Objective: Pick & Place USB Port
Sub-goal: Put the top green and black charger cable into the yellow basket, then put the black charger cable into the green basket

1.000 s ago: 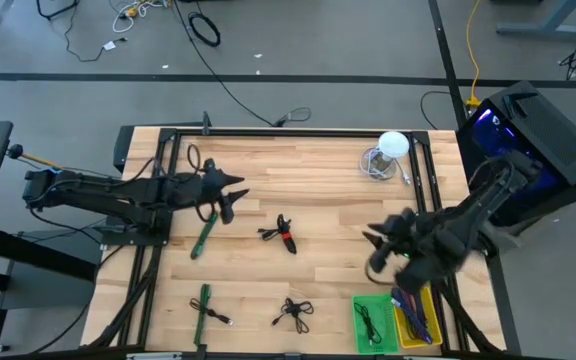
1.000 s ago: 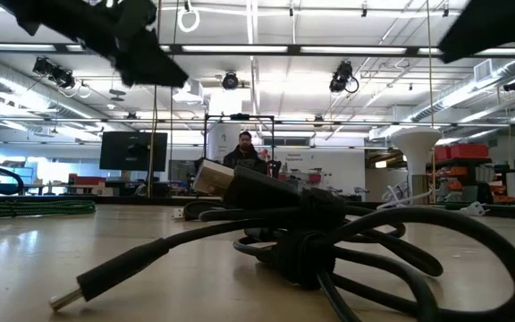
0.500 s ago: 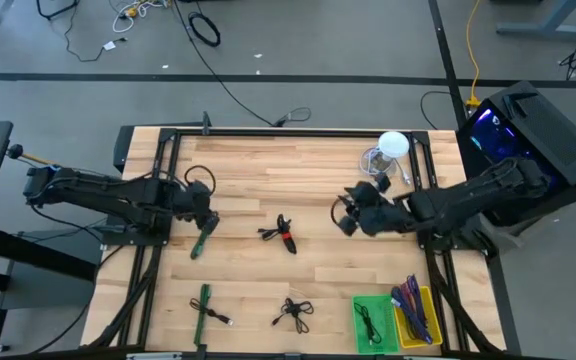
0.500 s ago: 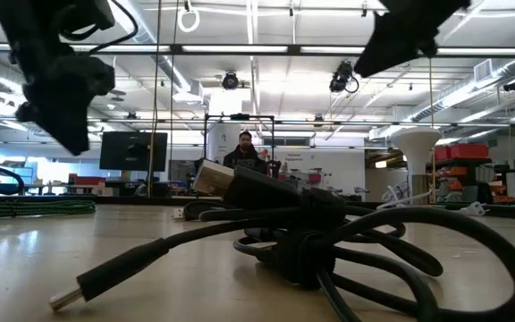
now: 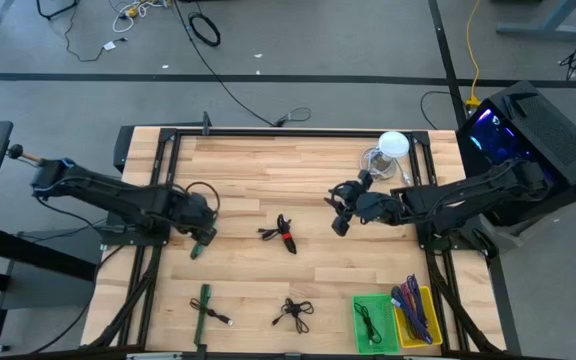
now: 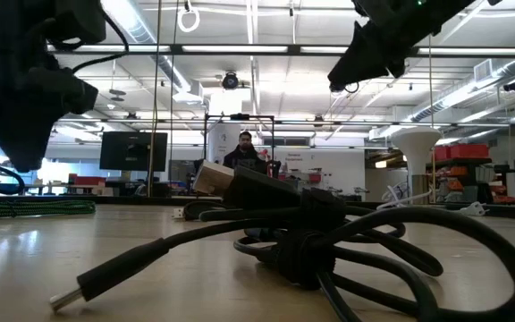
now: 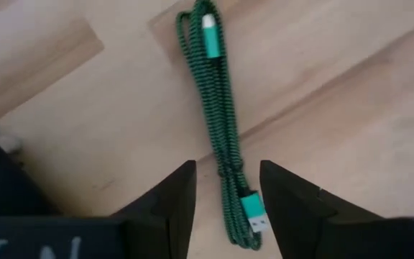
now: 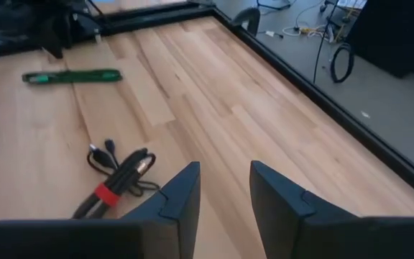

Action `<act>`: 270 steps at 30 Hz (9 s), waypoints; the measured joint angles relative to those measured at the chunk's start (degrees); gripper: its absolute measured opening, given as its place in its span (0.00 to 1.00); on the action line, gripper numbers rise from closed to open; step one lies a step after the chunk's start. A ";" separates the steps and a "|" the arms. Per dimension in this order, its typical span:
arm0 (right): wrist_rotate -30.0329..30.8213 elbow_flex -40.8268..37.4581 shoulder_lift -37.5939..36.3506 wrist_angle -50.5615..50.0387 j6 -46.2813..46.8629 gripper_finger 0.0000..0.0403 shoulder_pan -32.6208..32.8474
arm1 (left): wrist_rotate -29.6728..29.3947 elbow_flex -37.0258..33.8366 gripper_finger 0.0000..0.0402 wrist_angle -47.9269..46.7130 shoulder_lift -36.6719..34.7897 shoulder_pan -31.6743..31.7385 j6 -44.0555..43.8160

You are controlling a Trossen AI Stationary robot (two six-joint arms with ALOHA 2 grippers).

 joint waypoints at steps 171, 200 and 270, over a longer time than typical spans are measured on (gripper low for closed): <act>-6.99 9.41 5.80 -42.27 89.61 0.02 66.14 | -22.68 39.30 0.12 19.89 15.64 4.63 62.98; -9.01 9.41 8.02 -45.90 97.74 0.21 66.10 | -22.55 39.30 0.12 16.05 15.64 4.63 62.73; -28.11 9.45 29.12 14.26 3.91 0.37 -1.23 | -15.45 5.18 0.12 42.95 -1.19 4.92 57.52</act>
